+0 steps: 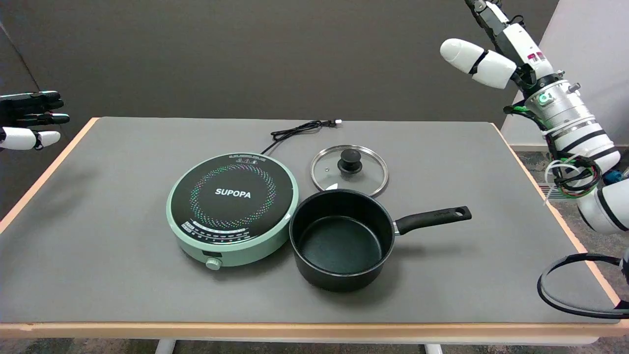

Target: Pick up the pot.

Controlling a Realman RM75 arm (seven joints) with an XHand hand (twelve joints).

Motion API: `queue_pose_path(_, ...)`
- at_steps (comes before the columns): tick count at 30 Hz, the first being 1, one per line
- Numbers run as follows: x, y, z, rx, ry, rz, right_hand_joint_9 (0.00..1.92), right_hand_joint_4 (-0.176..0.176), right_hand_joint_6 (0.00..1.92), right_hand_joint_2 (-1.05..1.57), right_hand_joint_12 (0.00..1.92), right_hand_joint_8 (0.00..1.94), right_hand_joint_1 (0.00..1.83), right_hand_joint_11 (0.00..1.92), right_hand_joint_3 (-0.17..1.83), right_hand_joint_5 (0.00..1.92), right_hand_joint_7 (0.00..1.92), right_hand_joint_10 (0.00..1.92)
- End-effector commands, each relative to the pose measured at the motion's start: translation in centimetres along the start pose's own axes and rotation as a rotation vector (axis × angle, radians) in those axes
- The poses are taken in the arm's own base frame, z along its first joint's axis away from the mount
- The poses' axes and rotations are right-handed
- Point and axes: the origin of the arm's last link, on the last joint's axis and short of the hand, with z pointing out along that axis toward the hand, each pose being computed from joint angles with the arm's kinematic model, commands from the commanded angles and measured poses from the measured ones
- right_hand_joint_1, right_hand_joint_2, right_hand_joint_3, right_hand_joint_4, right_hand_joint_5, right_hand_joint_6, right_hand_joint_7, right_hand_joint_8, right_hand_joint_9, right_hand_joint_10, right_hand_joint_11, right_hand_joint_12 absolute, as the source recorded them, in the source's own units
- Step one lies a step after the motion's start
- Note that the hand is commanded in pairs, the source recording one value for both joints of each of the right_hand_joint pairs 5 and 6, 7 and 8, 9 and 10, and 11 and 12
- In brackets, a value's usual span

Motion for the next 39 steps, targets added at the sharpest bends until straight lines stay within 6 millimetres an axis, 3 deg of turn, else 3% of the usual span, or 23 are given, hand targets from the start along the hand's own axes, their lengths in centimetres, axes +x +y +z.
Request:
queue_pose_path(1,0.2,-1.0,-0.4,0.029,-0.005,-0.058,0.04,-0.069,0.04,0.78,0.04,0.04,0.36,0.04,-0.17,0.04,0.04,0.04)
queue_pose_path(8,0.4,-2.4,-0.7,0.074,-0.017,-0.135,0.04,-0.062,0.04,0.71,0.04,0.04,0.38,0.04,-0.17,0.04,0.04,0.04)
queue_pose_path(10,0.3,-3.1,-1.0,0.107,-0.032,-0.162,0.04,-0.029,0.04,0.64,0.04,0.04,0.41,0.04,-0.17,0.04,0.04,0.04)
queue_pose_path(14,0.3,-3.8,-2.2,0.115,-0.054,-0.275,0.04,-0.027,0.04,0.39,0.04,0.04,0.52,0.04,-0.17,0.04,0.04,0.04)
queue_pose_path(15,0.4,-3.8,-2.6,0.107,-0.052,-0.324,0.04,-0.049,0.04,0.34,0.04,0.04,0.55,0.04,-0.17,0.04,0.04,0.04)
queue_pose_path(16,0.6,-3.8,-3.2,0.096,-0.054,-0.402,0.04,-0.045,0.04,0.29,0.04,0.04,0.58,0.04,-0.14,0.04,0.04,0.04)
queue_pose_path(17,0.6,-3.8,-3.7,0.091,-0.056,-0.457,0.04,-0.021,0.04,0.13,0.04,0.04,0.64,0.04,-0.01,0.04,0.04,0.04)
queue_pose_path(21,0.9,-3.3,-4.8,0.075,-0.050,-0.579,0.01,0.053,0.01,-0.10,0.01,0.01,0.75,0.01,0.14,0.01,0.01,0.01)
queue_pose_path(26,0.2,-2.0,-5.8,0.019,-0.073,-0.572,0.00,0.067,0.00,-0.16,0.00,0.00,0.78,0.00,0.18,0.00,0.00,0.00)
queue_pose_path(31,-0.3,-1.6,-7.9,0.027,-0.109,-0.537,0.00,0.089,0.00,-0.22,0.00,0.00,0.75,0.00,0.25,0.00,0.00,0.00)
queue_pose_path(33,-0.1,-1.8,-9.3,0.049,-0.124,-0.521,0.00,0.079,0.00,-0.26,0.00,0.00,0.72,0.00,0.28,0.00,0.00,0.00)
queue_pose_path(39,-1.2,-1.6,-12.0,0.055,-0.183,-0.494,0.00,0.074,0.00,-0.28,0.00,0.00,0.69,0.00,0.09,0.00,0.00,0.00)
